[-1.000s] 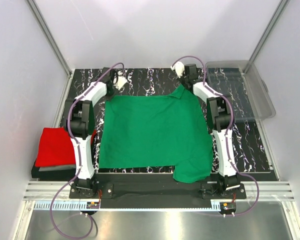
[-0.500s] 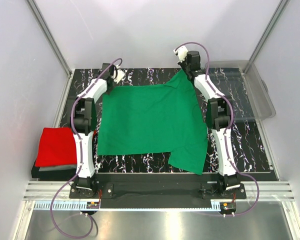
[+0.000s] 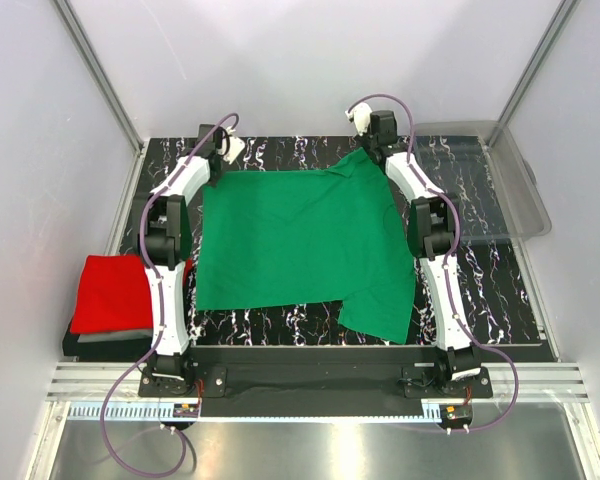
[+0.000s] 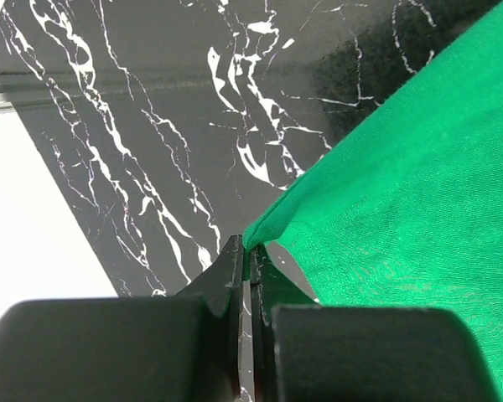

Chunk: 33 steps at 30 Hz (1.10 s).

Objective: Fold and stack the t-shirts
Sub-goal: Flatten the tshirt out

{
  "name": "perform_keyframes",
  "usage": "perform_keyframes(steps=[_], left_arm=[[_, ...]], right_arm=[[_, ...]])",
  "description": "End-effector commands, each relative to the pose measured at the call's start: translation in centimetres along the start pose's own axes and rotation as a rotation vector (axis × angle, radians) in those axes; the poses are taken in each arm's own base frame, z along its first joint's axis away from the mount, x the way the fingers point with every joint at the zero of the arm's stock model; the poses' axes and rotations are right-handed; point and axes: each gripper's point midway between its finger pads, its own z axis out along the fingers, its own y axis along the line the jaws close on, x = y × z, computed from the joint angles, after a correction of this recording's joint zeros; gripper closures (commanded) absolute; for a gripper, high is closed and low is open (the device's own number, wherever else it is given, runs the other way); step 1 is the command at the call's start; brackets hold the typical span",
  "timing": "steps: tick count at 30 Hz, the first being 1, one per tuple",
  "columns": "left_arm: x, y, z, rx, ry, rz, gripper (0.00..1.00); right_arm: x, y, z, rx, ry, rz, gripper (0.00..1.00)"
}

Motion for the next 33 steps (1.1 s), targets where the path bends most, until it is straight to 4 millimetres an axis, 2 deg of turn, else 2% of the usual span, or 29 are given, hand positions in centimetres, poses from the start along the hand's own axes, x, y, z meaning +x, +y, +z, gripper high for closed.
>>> perform_keyframes(steps=[1,8,13,14,16,17,19,20,21,22,23,24,25,26,27,28,29,30,31,32,33], left_arm=[[-2.9,2.0,-2.2,-0.037,-0.1,-0.049,1.0],[-3.8,2.0,-4.0,-0.03,-0.134,-0.048,1.0],[-4.5,2.8,-6.4,-0.032,-0.172,-0.048,1.0],[-4.9,3.1,-7.6,-0.032,-0.191,-0.051,1.0],[-5.1,2.7,-8.9,-0.007,-0.211,-0.047,1.0],[-5.7,3.1,-10.7,-0.013,-0.245,-0.048,1.0],[-5.5,2.4,-12.0,0.009,-0.263,-0.049,1.0],[-5.8,2.7,-13.9,0.0,-0.294,-0.051,1.0],[-5.3,2.2,-14.4,0.014,-0.293,-0.049,1.0],[-5.4,2.2,-15.2,0.016,-0.308,-0.053,1.0],[-5.6,2.5,-16.8,0.009,-0.336,-0.063,1.0],[-5.3,2.0,-17.2,0.024,-0.338,-0.065,1.0],[-5.2,1.8,-17.7,0.03,-0.343,-0.068,1.0],[-5.2,1.6,-19.0,0.033,-0.359,-0.062,1.0],[-5.3,1.4,-19.8,0.037,-0.37,-0.057,1.0],[-5.4,1.2,-20.7,0.039,-0.384,-0.048,1.0],[-5.6,1.0,-22.4,0.044,-0.407,-0.043,1.0],[-5.6,0.5,-23.4,0.064,-0.421,-0.037,1.0],[-5.7,-0.2,-24.3,0.1,-0.441,-0.026,1.0],[-5.8,-0.8,-26.5,0.114,-0.471,-0.01,1.0],[-5.7,-1.6,-27.6,0.144,-0.495,0.004,1.0]], right_arm=[[-4.0,-2.7,-3.2,0.019,-0.067,0.026,1.0],[-5.1,-3.5,-4.6,0.034,-0.08,0.048,1.0],[-5.9,-4.4,-6.2,0.049,-0.082,0.071,1.0],[-6.1,-4.6,-6.8,0.054,-0.083,0.072,1.0],[-6.6,-4.9,-8.8,0.042,-0.087,0.066,1.0],[-6.8,-4.9,-9.6,0.035,-0.089,0.065,1.0],[-7.0,-4.9,-12.0,0.016,-0.092,0.056,1.0],[-7.0,-5.3,-12.8,0.02,-0.094,0.056,1.0],[-7.3,-5.6,-14.5,0.029,-0.1,0.055,1.0],[-7.3,-5.8,-15.3,0.035,-0.102,0.06,1.0],[-8.4,-6.5,-16.9,0.046,-0.13,0.068,1.0],[-7.3,-5.9,-16.9,0.03,-0.108,0.073,1.0],[-7.0,-5.6,-17.2,0.023,-0.102,0.086,1.0],[-7.1,-5.6,-17.7,0.021,-0.108,0.087,1.0],[-6.0,-5.1,-17.6,0.011,-0.084,0.093,1.0],[-5.8,-4.9,-17.6,0.012,-0.079,0.097,1.0],[-5.4,-5.0,-17.5,0.02,-0.068,0.101,1.0],[-5.2,-5.1,-17.5,0.032,-0.058,0.109,1.0],[-5.2,-5.2,-17.5,0.038,-0.057,0.11,1.0],[-5.4,-5.4,-17.7,0.044,-0.062,0.114,1.0],[-5.7,-5.6,-17.8,0.048,-0.071,0.125,1.0]])
